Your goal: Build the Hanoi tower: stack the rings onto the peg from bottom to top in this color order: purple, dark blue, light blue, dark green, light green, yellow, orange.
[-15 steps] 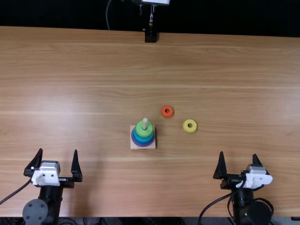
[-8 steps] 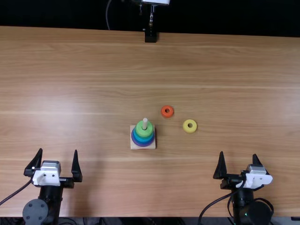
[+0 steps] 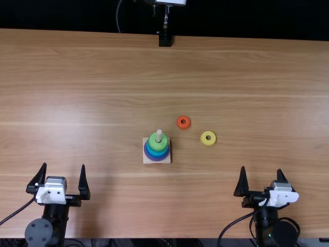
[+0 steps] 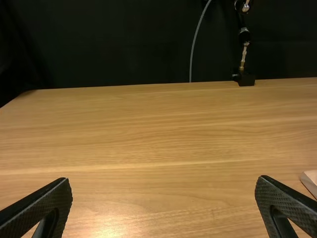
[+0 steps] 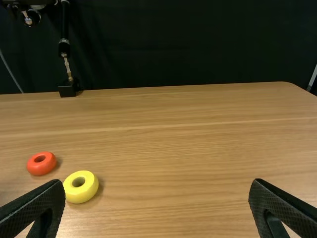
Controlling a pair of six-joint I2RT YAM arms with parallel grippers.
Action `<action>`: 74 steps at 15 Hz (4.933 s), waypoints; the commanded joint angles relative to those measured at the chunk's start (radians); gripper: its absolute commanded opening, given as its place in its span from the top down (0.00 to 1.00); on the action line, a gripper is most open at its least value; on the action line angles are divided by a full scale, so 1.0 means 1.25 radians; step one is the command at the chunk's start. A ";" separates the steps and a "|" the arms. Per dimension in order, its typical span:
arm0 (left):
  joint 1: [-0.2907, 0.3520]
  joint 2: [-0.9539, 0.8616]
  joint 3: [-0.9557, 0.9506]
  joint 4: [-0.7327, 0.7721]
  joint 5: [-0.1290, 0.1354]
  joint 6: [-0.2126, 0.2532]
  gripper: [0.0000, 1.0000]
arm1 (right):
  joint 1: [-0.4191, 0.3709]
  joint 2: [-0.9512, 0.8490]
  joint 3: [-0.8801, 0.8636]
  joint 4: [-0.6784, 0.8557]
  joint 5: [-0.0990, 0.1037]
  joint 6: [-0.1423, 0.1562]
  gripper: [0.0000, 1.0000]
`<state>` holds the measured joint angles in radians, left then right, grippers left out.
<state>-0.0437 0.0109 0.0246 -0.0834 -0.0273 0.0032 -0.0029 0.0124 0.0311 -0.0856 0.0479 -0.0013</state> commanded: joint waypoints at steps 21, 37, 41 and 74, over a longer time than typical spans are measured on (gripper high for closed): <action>0.009 -0.009 -0.020 -0.013 -0.008 0.011 0.00 | 0.143 0.736 0.626 0.019 -0.001 0.003 0.00; 0.009 -0.009 -0.020 -0.013 -0.008 0.011 0.00 | 0.229 1.374 0.881 -0.255 -0.071 0.003 0.00; 0.009 -0.009 -0.020 -0.013 -0.008 0.011 0.00 | 0.205 1.426 0.889 -0.259 -0.071 0.007 0.00; 0.009 -0.009 -0.020 -0.013 -0.008 0.011 0.00 | 0.206 1.497 1.033 -0.567 -0.068 0.001 1.00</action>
<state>-0.0441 0.0109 0.0246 -0.0830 -0.0273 0.0040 0.2592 1.8675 1.2881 -0.7986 -0.0338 0.0006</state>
